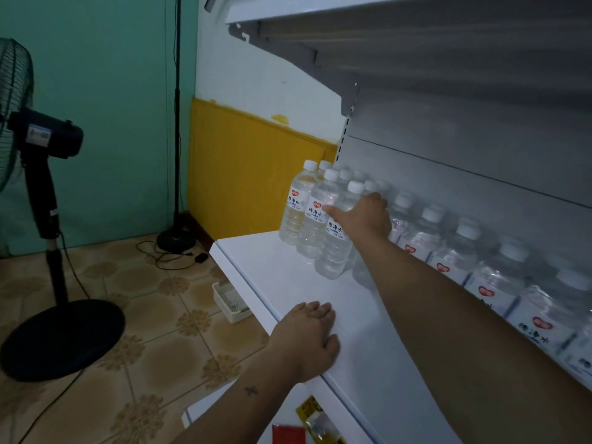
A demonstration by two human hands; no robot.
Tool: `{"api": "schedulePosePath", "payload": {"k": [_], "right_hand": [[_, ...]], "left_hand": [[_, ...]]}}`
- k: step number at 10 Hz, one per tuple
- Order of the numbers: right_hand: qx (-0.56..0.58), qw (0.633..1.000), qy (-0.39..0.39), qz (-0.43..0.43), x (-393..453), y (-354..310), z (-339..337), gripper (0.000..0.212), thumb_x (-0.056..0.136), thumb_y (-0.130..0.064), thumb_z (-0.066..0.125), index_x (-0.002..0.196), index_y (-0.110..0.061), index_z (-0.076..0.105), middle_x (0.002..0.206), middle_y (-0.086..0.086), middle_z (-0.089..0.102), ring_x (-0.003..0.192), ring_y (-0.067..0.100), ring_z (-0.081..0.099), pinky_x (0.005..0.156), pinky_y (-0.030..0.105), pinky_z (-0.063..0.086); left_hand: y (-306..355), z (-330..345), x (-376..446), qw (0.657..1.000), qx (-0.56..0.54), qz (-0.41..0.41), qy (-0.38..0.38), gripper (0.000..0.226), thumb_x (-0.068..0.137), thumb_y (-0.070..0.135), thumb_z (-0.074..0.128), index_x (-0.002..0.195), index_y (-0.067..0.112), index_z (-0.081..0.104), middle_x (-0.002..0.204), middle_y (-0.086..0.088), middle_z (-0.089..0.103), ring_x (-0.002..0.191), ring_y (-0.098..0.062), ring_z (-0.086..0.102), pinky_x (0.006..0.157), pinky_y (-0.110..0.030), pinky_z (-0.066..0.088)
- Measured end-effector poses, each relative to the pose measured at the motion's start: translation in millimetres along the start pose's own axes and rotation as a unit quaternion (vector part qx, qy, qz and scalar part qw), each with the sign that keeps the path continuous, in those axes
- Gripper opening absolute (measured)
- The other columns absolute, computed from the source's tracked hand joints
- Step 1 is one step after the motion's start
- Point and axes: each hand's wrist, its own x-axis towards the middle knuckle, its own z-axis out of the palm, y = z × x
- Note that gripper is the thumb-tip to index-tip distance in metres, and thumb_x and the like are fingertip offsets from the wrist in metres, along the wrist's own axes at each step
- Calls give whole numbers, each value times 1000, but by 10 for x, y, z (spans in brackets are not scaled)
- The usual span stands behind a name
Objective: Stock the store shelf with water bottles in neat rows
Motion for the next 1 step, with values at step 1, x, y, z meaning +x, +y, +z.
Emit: {"api": "schedulePosePath", "payload": {"k": [1], "right_hand": [[-1,1000,-23,-12,-223,81,-22,101,67,-69,74,135,-4,36,135,14,44,119,35,55,84,43,49]], "left_hand": [[3,-23,-11,1000,-8,-1,-2,58,98,36,30,151,12,20,158,-4,19,146,-19,15,117,-27,3]]}}
